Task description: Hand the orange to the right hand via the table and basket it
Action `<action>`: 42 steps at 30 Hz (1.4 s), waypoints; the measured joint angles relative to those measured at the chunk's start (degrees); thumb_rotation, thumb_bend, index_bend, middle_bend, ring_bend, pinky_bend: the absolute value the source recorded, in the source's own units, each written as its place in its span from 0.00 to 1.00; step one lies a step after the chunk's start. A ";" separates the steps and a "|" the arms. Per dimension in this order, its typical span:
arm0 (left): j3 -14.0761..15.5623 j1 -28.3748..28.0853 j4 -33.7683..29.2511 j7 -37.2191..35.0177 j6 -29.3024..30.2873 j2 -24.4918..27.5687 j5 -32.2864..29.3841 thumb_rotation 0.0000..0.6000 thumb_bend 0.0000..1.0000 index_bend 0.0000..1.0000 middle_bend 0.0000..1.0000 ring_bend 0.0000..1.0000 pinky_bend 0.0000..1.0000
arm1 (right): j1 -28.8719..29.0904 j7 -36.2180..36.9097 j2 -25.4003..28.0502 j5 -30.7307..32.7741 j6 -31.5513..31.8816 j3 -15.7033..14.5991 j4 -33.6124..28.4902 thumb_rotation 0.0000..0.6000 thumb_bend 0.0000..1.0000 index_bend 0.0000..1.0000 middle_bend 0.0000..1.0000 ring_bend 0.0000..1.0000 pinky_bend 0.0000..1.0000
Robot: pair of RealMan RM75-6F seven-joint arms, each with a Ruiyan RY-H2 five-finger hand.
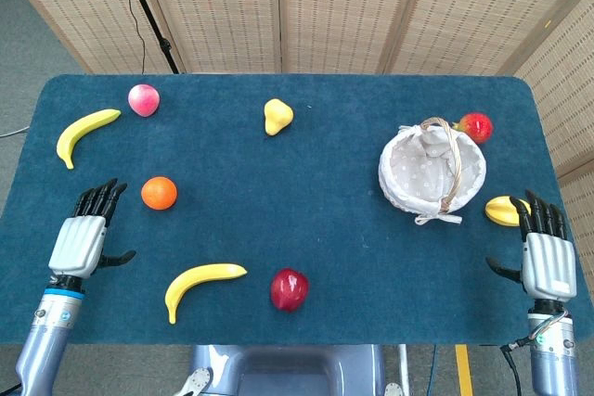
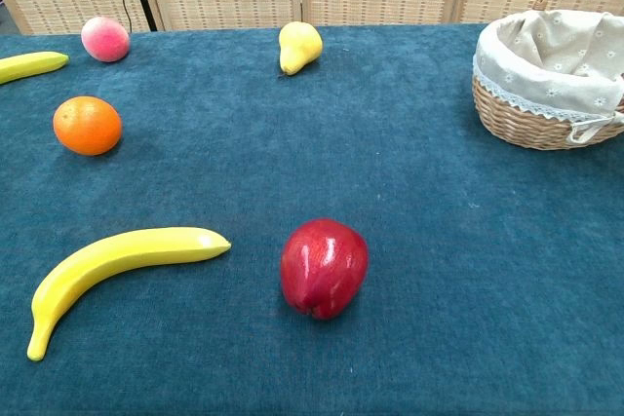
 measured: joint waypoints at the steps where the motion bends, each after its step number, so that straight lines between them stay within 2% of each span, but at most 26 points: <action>1: 0.00 -0.03 0.00 0.01 -0.06 -0.02 -0.03 1.00 0.04 0.00 0.00 0.00 0.00 | 0.02 0.02 -0.02 0.02 -0.07 -0.01 0.04 1.00 0.00 0.12 0.03 0.00 0.00; 20: 0.02 0.02 0.04 -0.10 -0.14 -0.12 -0.02 1.00 0.04 0.00 0.00 0.00 0.00 | 0.64 -0.08 -0.46 0.53 -1.39 -0.23 0.34 1.00 0.00 0.12 0.03 0.00 0.00; 28: -0.81 0.06 0.85 -0.25 -0.09 -0.22 -2.05 1.00 0.04 0.00 0.00 0.00 0.00 | 0.24 1.07 0.03 0.44 -0.87 -0.09 0.27 1.00 0.00 0.12 0.03 0.00 0.00; 35: -2.15 -0.36 3.51 -2.69 -1.03 -0.87 -3.82 1.00 0.04 0.00 0.00 0.00 0.00 | 0.13 1.64 0.21 0.46 -0.84 -0.05 0.21 1.00 0.00 0.12 0.03 0.00 0.00; 42: -3.51 -1.98 9.46 -6.86 -4.29 -2.54 -4.69 1.00 0.04 0.00 0.00 0.00 0.00 | 0.06 1.98 0.41 0.46 -0.78 0.05 0.10 1.00 0.00 0.12 0.03 0.00 0.00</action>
